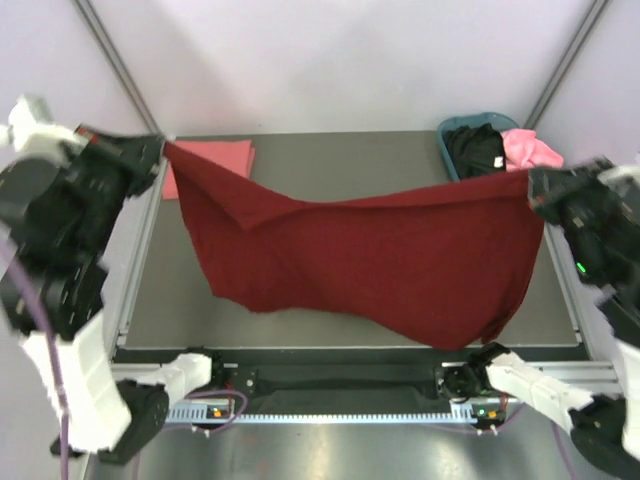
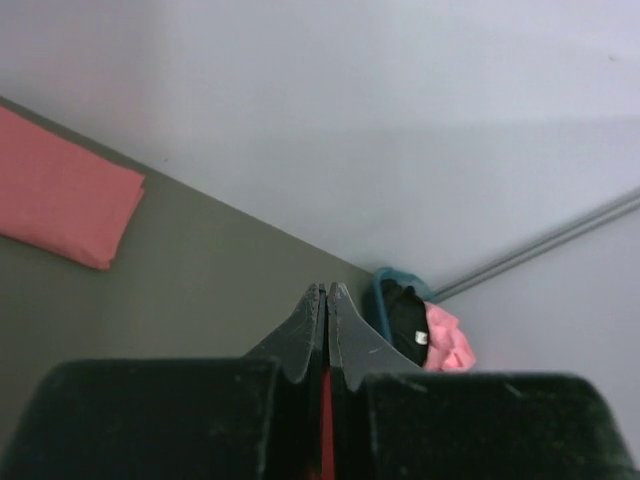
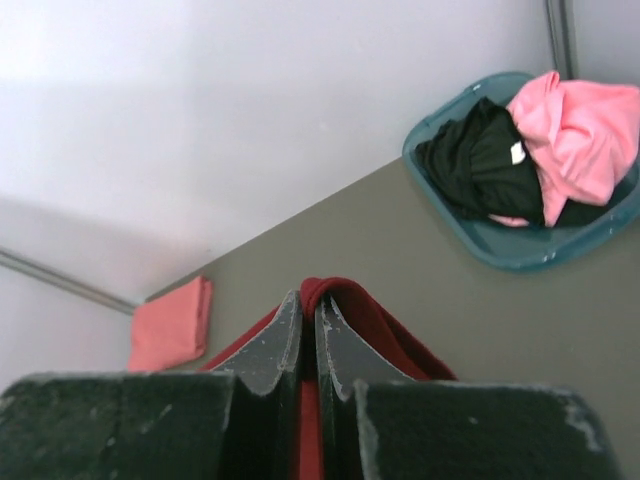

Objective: Fold and stack the t-shirts
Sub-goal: Flatten the tshirt out

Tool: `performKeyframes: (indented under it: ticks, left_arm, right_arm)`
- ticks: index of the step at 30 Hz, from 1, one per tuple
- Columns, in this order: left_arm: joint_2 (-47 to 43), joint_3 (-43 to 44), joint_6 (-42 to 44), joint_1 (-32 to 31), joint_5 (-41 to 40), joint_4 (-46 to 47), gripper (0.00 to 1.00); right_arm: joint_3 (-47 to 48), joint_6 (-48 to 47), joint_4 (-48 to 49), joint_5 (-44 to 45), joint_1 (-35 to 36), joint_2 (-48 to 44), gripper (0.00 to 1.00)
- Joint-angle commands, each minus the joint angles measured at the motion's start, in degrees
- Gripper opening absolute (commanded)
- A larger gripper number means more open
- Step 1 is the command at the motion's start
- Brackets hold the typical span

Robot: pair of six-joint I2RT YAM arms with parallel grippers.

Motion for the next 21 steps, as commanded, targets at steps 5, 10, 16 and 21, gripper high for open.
performKeyframes:
  ticks: [5,10,16,21]
  left_arm:
    - [15.1,-3.87,4.65,0.24,-5.03,17.06,0.0]
    - [25.21,-1.87,3.68,0.33,-7.32,26.83,0.0]
    - [41.04,24.49,3.15,1.2,-5.31,27.28,0.0]
    - [34.74,20.68,3.15,1.29,-5.56,32.72,0.0]
  right_arm:
    - [1.14,-11.26,23.57,2.69,-0.32,19.38,0.0]
    - [9.81,-12.51,32.31,-4.64,-6.89,35.46,0.0]
    - [37.66,-8.81,27.32,-26.8,-17.45,51.03,0.0]
    - [35.1,-7.49,26.87,-36.68,-21.68,43.0,0.0]
